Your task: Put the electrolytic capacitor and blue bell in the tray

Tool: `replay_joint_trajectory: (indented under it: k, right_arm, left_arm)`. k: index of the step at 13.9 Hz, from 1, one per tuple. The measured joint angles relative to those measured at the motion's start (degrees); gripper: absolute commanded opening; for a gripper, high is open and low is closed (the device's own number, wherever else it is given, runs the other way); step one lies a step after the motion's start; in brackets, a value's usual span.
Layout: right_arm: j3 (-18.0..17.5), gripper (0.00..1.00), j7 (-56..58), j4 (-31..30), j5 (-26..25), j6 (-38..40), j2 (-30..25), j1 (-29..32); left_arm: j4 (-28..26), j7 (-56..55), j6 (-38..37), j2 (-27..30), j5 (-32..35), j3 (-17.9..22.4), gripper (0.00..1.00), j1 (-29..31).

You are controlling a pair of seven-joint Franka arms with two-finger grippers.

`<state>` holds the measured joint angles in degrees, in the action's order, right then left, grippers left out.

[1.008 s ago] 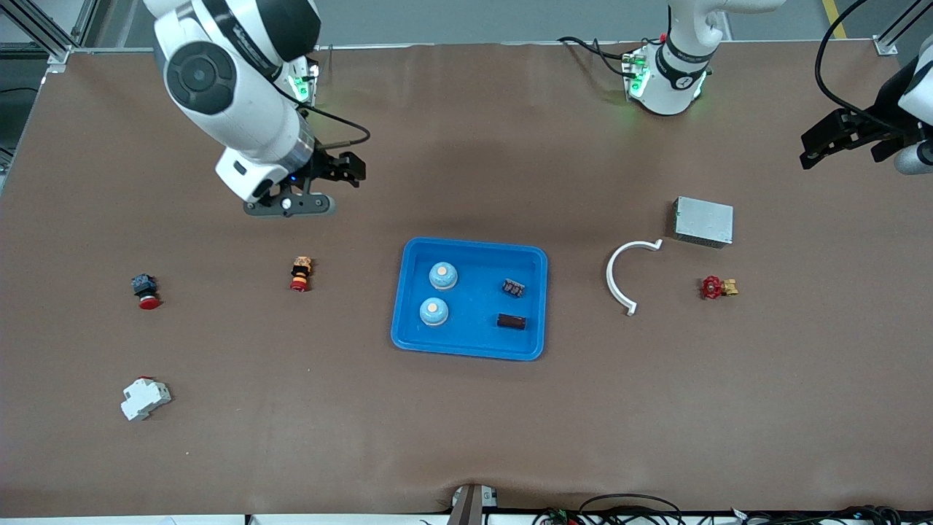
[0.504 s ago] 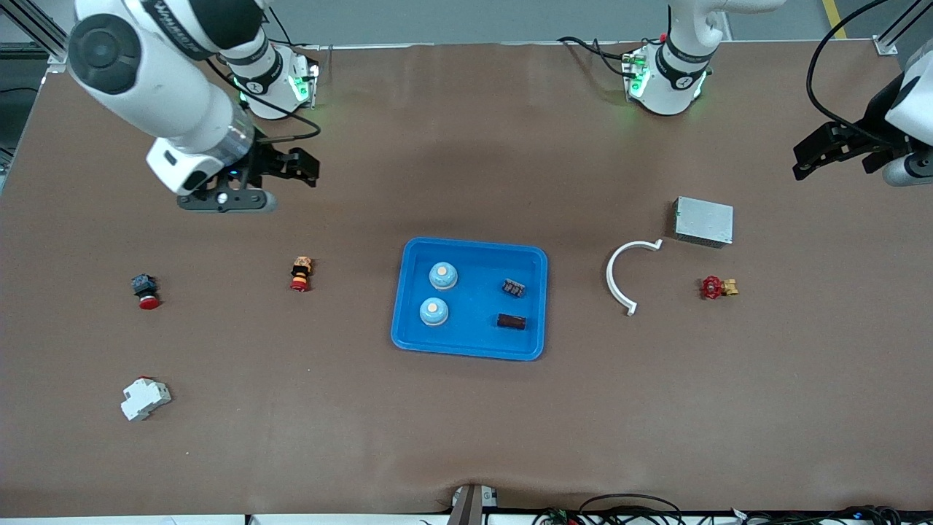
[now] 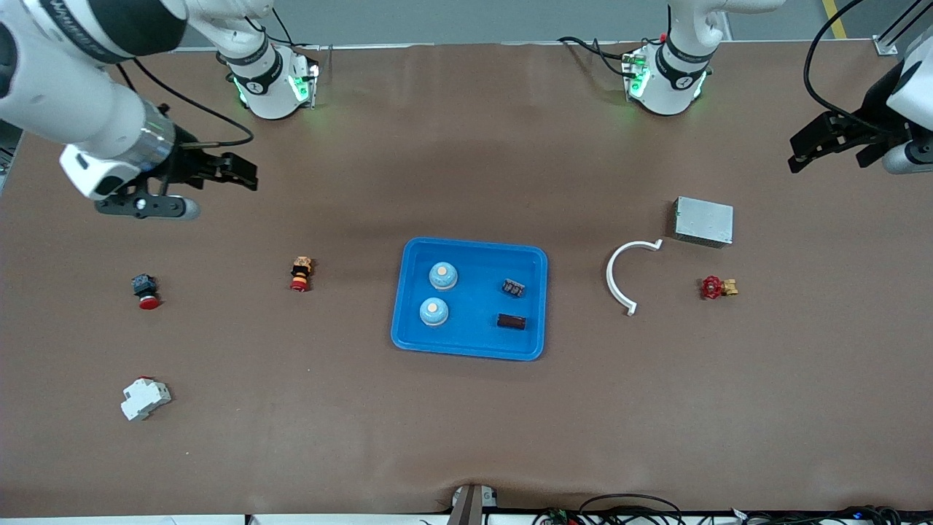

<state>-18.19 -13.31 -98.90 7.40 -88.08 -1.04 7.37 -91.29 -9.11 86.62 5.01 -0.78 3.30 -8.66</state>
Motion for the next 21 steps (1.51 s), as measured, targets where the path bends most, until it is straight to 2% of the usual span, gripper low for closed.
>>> replay_joint_trajectory:
  k: [5,8,11,21]
  right_arm:
    - [10.73,1.0,10.49,3.38,-0.04,1.82,-0.12,-1.73]
    - [14.53,1.0,11.0,3.73,-1.71,1.82,-0.11,-2.59]
    - [15.04,1.0,11.07,3.91,-5.92,1.67,-0.09,-3.94]
    - [15.78,1.0,11.0,7.38,-6.49,3.37,-0.1,-4.04]
  left_arm:
    - [-0.19,0.0,-0.13,0.01,-0.79,-0.05,1.0,-0.03]
    - [-0.25,0.0,-0.13,0.01,-0.79,-0.06,1.0,-0.03]
    - [-0.29,0.0,-0.13,0.01,-0.79,-0.05,1.0,-0.02]
    - [-0.43,0.03,-0.13,0.01,-0.79,0.04,1.0,0.03]
